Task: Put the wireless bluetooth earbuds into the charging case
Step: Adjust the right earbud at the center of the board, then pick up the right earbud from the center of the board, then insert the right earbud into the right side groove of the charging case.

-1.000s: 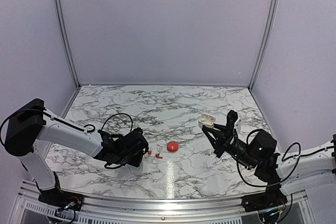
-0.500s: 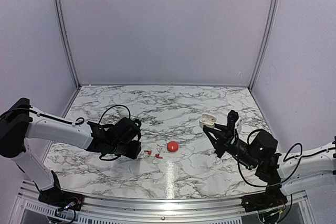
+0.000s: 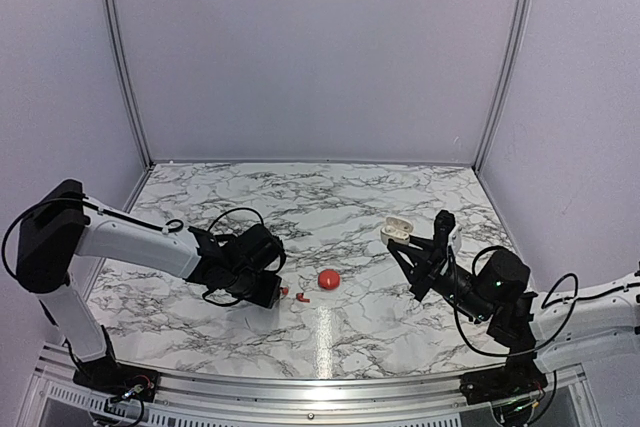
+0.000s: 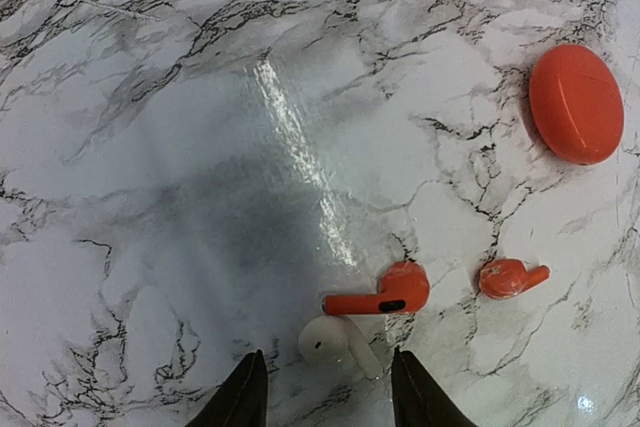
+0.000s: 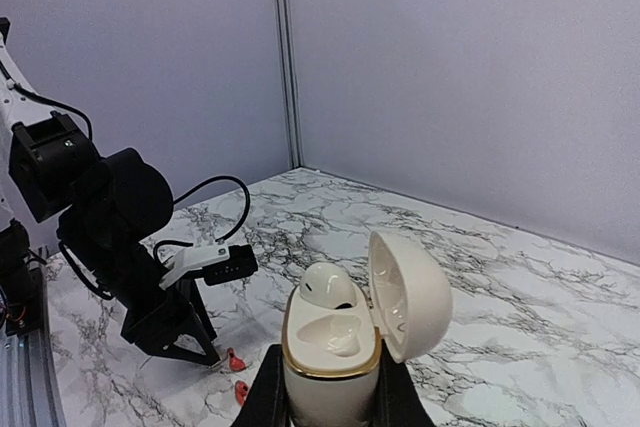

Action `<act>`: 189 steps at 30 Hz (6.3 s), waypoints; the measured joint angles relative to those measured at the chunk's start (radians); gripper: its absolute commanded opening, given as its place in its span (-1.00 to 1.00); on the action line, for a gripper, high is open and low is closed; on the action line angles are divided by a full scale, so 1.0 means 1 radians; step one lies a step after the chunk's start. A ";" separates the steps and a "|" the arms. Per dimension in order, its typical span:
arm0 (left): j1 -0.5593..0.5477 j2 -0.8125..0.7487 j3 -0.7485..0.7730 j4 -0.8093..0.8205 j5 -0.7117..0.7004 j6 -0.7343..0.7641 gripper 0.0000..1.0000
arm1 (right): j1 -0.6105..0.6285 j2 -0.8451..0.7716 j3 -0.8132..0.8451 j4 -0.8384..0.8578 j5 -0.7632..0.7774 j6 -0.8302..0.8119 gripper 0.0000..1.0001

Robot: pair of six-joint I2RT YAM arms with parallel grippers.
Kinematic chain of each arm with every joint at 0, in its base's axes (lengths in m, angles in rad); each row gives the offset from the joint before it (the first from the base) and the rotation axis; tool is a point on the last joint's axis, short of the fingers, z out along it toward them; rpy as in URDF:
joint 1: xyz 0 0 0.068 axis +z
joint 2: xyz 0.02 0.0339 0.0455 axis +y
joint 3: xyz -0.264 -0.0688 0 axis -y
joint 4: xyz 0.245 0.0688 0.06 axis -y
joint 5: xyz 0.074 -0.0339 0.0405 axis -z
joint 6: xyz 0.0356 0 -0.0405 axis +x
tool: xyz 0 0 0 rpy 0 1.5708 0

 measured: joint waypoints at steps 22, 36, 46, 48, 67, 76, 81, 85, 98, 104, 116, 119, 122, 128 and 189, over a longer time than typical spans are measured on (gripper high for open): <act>0.051 0.037 0.069 -0.154 -0.003 0.138 -0.10 | 0.000 -0.006 0.000 -0.025 0.007 -0.007 -1.00; 0.074 0.186 0.305 -0.383 0.106 0.285 -0.19 | 0.000 -0.013 0.000 -0.040 0.007 -0.022 -1.00; 0.091 0.253 0.409 -0.471 0.121 0.328 -0.30 | 0.000 -0.029 0.000 -0.042 0.008 -0.023 -1.00; 0.094 0.264 0.426 -0.486 0.126 0.338 -0.32 | 0.000 -0.034 0.000 -0.042 0.010 -0.023 -1.00; 0.116 0.332 0.532 -0.592 0.153 0.432 -0.22 | 0.000 -0.040 -0.012 -0.042 0.015 -0.023 -1.00; 0.119 0.340 0.544 -0.600 0.167 0.534 -0.28 | 0.000 -0.040 -0.012 -0.042 0.015 -0.023 -1.00; 0.143 0.340 0.544 -0.600 0.191 0.609 -0.31 | 0.000 -0.040 -0.012 -0.042 0.015 -0.023 -1.00; 0.168 0.343 0.547 -0.602 0.199 0.658 -0.35 | 0.000 -0.040 -0.012 -0.042 0.015 -0.023 -1.00; 0.177 0.371 0.591 -0.645 0.201 0.704 -0.40 | -0.002 -0.039 -0.012 -0.042 0.015 -0.023 -1.00; 0.177 0.371 0.591 -0.645 0.198 0.685 -0.56 | -0.003 -0.039 -0.012 -0.043 0.015 -0.022 -1.00; 0.177 0.356 0.571 -0.629 0.195 0.641 -0.73 | -0.003 -0.034 -0.012 -0.041 0.015 -0.022 -1.00; 0.177 0.333 0.538 -0.598 0.191 0.626 -0.74 | -0.003 -0.011 -0.012 -0.032 0.014 -0.023 -1.00; 0.180 0.299 0.497 -0.569 0.175 0.610 -0.74 | -0.003 0.024 -0.012 -0.020 0.014 -0.023 -1.00; 0.190 0.192 0.431 -0.483 0.164 0.583 -0.75 | -0.003 0.144 -0.011 0.079 0.002 -0.031 -1.00; -0.166 -0.279 0.094 0.578 0.092 0.524 -0.79 | 0.110 0.626 0.288 0.509 -0.052 -0.097 -1.00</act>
